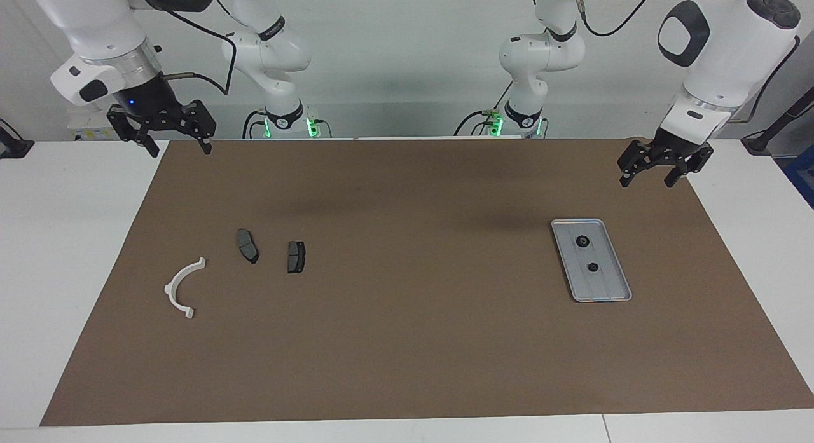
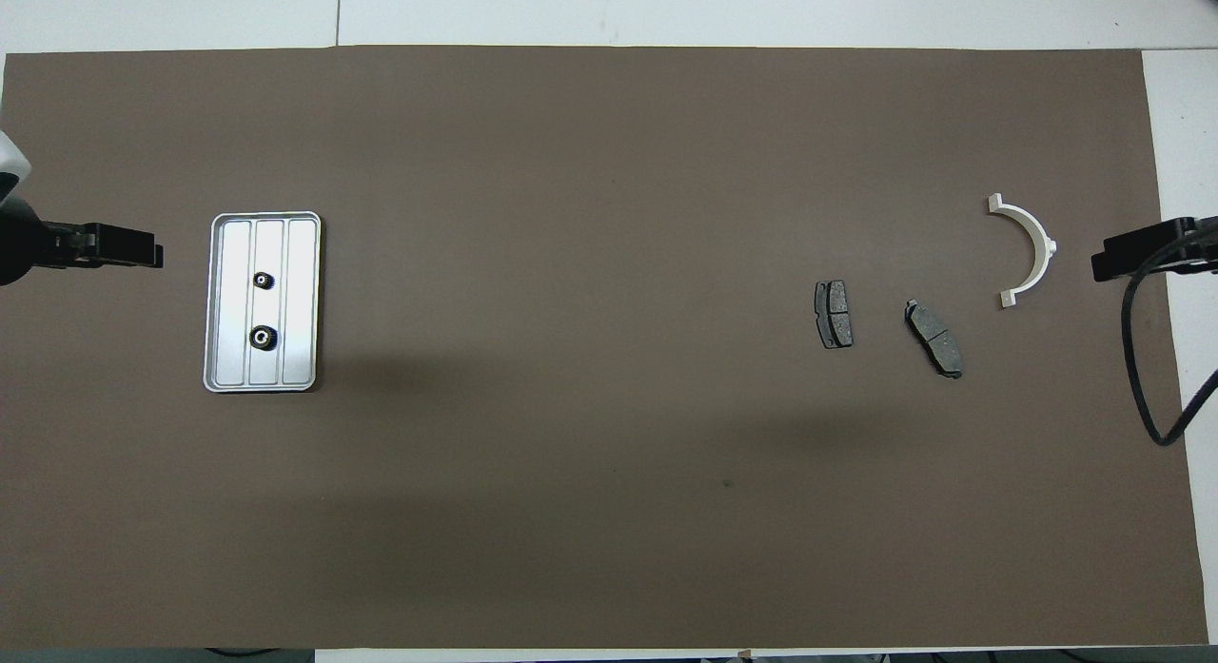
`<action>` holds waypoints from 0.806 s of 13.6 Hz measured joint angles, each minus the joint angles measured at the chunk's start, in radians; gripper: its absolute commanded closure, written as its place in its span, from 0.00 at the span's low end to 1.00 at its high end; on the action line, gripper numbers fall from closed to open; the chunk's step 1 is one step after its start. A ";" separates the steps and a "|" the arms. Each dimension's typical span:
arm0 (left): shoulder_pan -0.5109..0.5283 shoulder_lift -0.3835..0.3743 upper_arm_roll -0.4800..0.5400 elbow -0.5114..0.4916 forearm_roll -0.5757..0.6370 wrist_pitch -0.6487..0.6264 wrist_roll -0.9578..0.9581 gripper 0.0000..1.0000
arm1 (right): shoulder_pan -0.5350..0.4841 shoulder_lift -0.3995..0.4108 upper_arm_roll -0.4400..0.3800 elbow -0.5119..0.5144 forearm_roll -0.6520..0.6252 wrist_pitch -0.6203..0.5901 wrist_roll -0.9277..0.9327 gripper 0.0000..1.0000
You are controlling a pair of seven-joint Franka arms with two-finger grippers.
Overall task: Place bearing gear from tray to pile
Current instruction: 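Move the left gripper over the metal tray toward a black gear, then grasp a black gear with the left gripper while the right gripper approaches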
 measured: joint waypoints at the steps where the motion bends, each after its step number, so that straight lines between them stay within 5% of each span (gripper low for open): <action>1: 0.001 0.011 0.001 -0.030 0.003 0.043 0.000 0.00 | 0.000 0.000 0.000 0.000 0.000 0.000 0.000 0.00; 3: 0.005 0.036 0.004 -0.088 0.010 0.122 0.000 0.00 | 0.000 0.000 0.000 0.000 0.000 0.000 0.000 0.00; 7: 0.021 0.057 0.007 -0.217 0.012 0.270 0.000 0.31 | 0.000 0.001 0.000 -0.003 0.000 0.000 -0.028 0.00; 11: 0.027 0.084 0.003 -0.293 0.012 0.338 0.000 0.38 | 0.000 0.013 0.000 -0.010 0.000 0.007 -0.058 0.00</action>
